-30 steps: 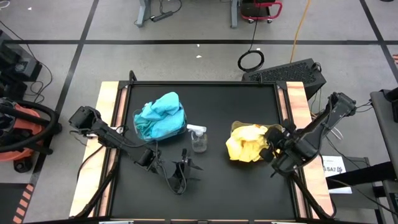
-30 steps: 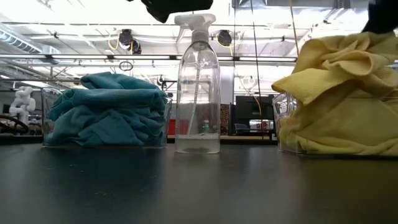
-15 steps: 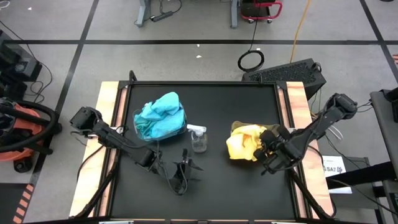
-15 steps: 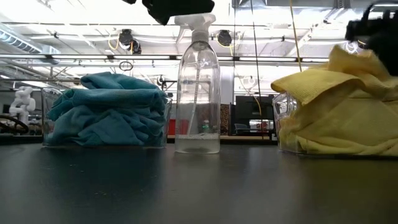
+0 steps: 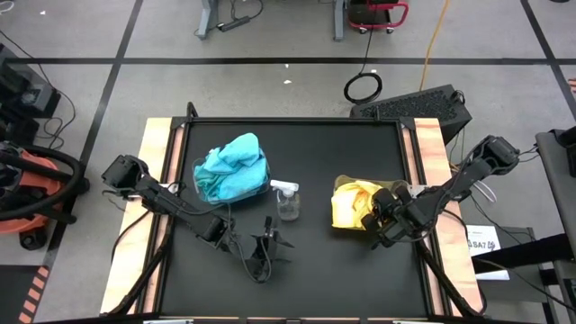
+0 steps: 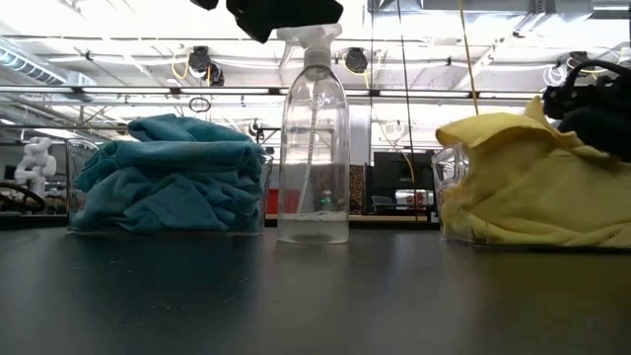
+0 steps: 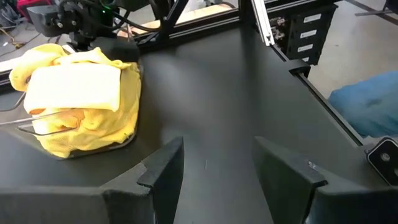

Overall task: Sort microfiber towel by color & place in baskets
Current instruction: Put the yellow microfiber towel into the bottom transparent bin

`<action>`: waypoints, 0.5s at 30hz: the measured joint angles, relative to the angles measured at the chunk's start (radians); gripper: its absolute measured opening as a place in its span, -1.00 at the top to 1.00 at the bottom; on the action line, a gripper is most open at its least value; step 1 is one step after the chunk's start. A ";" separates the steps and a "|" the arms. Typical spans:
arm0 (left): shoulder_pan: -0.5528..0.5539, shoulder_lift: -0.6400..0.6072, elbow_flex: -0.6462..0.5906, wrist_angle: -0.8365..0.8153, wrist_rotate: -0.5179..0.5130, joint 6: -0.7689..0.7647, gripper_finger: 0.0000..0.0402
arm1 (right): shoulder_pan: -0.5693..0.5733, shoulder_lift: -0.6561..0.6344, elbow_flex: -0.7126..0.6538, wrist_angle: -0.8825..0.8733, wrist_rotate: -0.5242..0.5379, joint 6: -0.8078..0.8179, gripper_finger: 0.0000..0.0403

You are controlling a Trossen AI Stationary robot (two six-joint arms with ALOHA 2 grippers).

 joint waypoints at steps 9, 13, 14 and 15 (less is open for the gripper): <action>0.000 0.000 0.000 -0.003 0.000 -0.001 0.02 | -0.001 0.006 0.011 0.007 -0.029 -0.044 0.93; -0.006 0.000 0.000 -0.002 0.001 0.000 0.02 | 0.000 0.004 0.059 -0.028 -0.035 -0.104 0.78; -0.006 0.000 0.000 -0.002 0.001 0.000 0.02 | 0.001 0.003 0.079 -0.042 -0.039 -0.120 0.72; -0.007 0.000 0.000 -0.002 0.001 0.000 0.02 | 0.002 0.002 0.101 -0.061 -0.041 -0.136 0.67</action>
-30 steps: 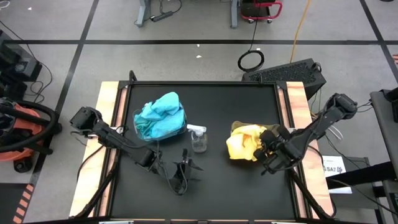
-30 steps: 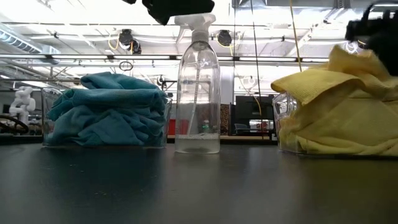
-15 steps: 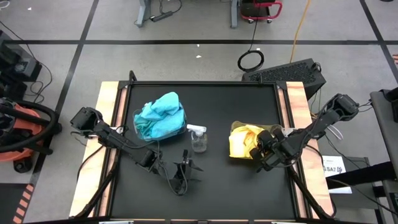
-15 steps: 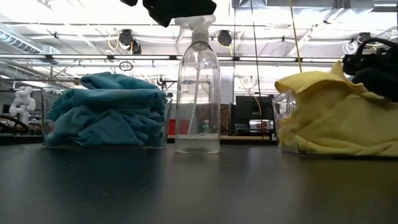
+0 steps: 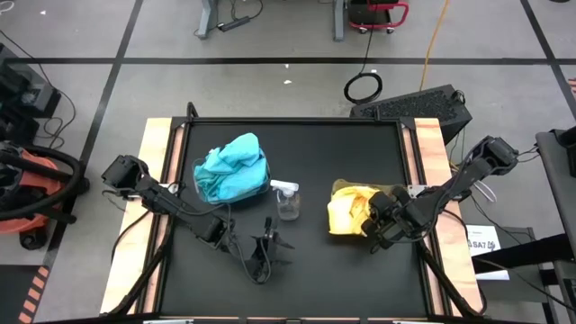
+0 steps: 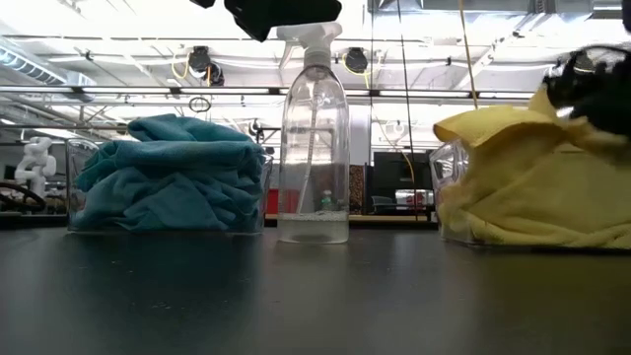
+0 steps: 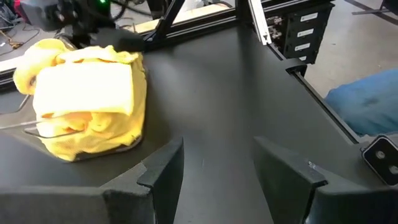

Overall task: Sort microfiber towel by color & place in baskets
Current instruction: Put the yellow microfiber towel into the bottom transparent bin, then return to Home Position

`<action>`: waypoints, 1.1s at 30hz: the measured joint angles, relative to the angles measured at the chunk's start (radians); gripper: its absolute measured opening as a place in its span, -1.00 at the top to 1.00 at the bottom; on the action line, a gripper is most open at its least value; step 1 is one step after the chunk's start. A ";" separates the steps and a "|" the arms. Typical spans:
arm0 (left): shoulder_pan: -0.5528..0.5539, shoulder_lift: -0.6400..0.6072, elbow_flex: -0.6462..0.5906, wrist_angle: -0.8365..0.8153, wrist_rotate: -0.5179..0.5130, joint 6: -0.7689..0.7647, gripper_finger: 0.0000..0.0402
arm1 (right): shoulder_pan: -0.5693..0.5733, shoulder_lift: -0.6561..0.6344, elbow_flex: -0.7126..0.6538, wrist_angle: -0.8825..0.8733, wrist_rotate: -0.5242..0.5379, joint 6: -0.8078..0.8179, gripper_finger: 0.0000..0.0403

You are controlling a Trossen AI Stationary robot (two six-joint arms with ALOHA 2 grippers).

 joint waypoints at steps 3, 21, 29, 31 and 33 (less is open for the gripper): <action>0.000 0.000 0.000 0.000 0.001 0.000 0.02 | 0.000 -0.001 0.068 -0.068 0.001 -0.048 0.49; -0.001 -0.030 0.000 -0.008 0.000 0.028 0.02 | 0.023 -0.003 0.455 -0.368 0.040 -0.269 0.06; -0.003 -0.082 0.000 -0.031 -0.001 0.033 0.02 | 0.096 -0.007 0.600 -0.542 0.023 -0.251 0.13; -0.006 -0.094 0.000 -0.033 -0.001 0.041 0.02 | 0.117 -0.007 0.612 -0.541 0.046 -0.254 0.15; -0.011 -0.105 0.000 -0.037 -0.002 0.062 0.02 | 0.137 -0.007 0.610 -0.512 0.111 -0.259 0.17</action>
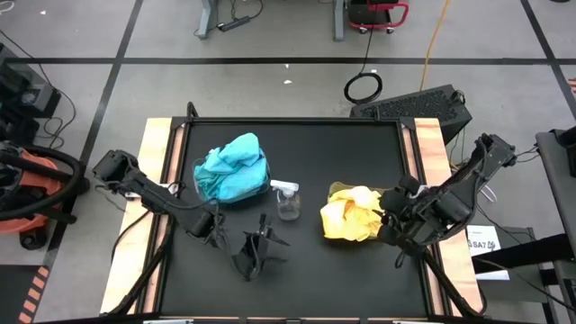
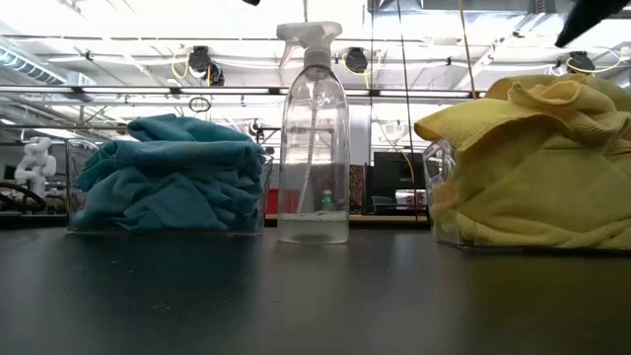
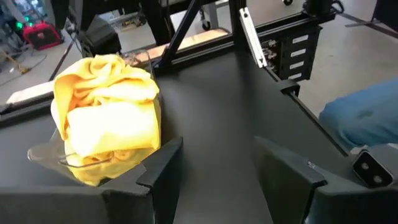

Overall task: Sort microfiber towel by color & place in baskets
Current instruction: Return to Home Position

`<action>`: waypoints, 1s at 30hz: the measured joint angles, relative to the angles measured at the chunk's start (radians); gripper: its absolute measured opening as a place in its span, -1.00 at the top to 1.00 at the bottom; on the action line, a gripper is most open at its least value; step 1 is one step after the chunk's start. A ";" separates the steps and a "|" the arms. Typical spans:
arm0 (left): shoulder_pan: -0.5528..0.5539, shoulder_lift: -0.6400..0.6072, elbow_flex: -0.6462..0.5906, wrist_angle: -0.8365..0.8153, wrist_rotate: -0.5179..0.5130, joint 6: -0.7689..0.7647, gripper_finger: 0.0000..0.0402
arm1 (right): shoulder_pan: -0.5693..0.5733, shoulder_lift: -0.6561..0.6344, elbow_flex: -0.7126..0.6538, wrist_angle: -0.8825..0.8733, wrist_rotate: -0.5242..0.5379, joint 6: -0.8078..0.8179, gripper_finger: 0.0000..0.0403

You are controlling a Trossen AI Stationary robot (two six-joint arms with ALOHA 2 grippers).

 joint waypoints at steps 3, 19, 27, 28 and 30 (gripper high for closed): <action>-0.005 -0.022 0.000 -0.007 0.000 0.021 0.02 | 0.014 0.000 -0.028 0.060 0.034 -0.049 0.21; -0.071 -0.347 0.000 -0.284 -0.114 0.086 0.02 | 0.206 -0.159 -0.043 0.073 0.268 -0.195 0.53; -0.066 -0.436 0.000 -0.382 -0.155 0.123 0.02 | 0.324 -0.296 -0.123 0.412 0.322 -0.605 0.54; -0.065 -0.437 0.000 -0.395 -0.155 0.128 0.02 | 0.323 -0.320 -0.154 0.493 0.310 -0.676 0.54; -0.061 -0.436 0.000 -0.401 -0.155 0.132 0.02 | 0.318 -0.370 -0.226 0.649 0.268 -0.805 0.55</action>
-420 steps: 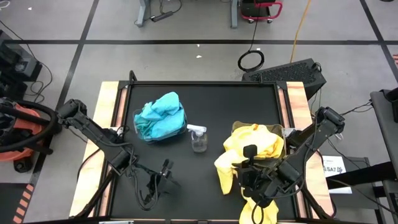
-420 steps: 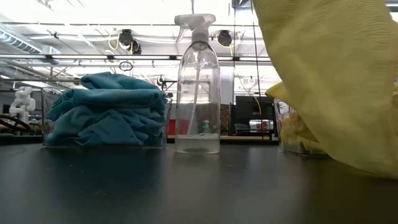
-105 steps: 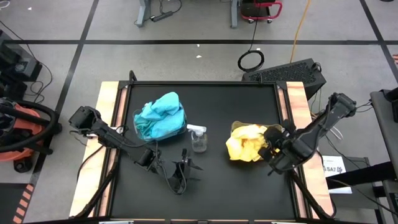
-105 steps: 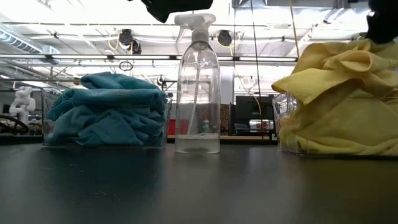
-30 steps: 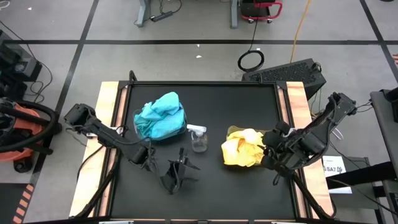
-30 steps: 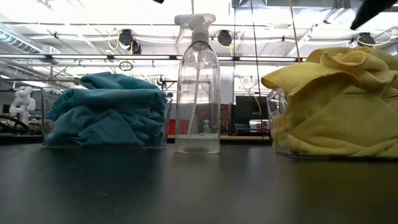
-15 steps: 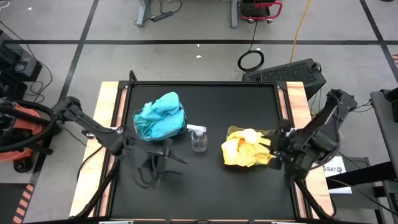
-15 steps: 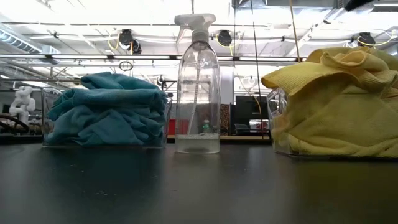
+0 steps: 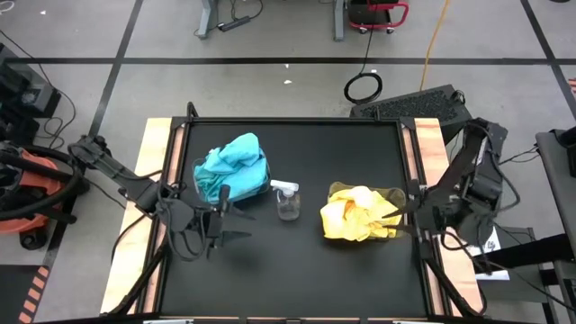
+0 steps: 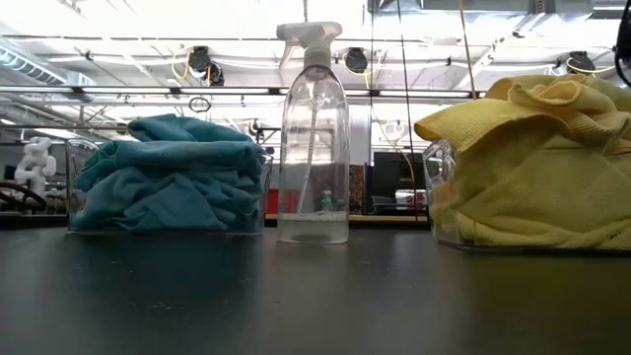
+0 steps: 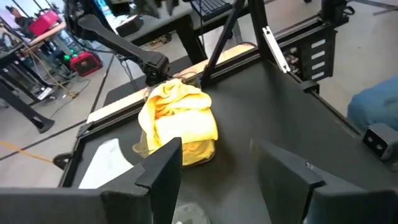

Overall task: Sort microfiber towel by color & place in baskets
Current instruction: Return to Home Position

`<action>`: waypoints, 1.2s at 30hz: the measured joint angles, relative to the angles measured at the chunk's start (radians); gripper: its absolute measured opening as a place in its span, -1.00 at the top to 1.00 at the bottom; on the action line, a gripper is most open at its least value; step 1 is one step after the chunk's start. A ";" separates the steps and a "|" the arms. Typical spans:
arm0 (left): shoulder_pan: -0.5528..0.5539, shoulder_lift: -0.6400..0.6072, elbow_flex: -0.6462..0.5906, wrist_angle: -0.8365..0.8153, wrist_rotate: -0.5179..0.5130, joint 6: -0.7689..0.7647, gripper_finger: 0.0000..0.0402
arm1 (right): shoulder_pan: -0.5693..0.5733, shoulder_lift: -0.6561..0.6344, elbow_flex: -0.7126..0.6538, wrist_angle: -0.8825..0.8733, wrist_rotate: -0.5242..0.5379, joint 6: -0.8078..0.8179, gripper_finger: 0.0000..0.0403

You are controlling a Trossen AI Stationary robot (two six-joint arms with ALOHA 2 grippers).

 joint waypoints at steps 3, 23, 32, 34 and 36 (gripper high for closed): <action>0.015 -0.001 0.000 -0.007 0.001 -0.006 0.02 | -0.020 -0.077 -0.127 0.219 -0.051 -0.148 0.57; 0.309 -0.037 -0.057 0.028 0.250 0.049 0.02 | -0.247 -0.597 -0.550 0.619 -0.313 -0.517 0.57; 0.453 -0.344 -0.385 0.296 0.307 0.007 0.03 | -0.290 -0.827 -0.698 0.629 -0.304 -0.517 0.57; 0.463 -0.415 -0.453 0.336 0.313 -0.010 0.03 | -0.301 -0.822 -0.706 0.636 -0.287 -0.528 0.57; 0.468 -0.470 -0.512 0.372 0.315 -0.013 0.03 | -0.311 -0.823 -0.706 0.642 -0.284 -0.528 0.57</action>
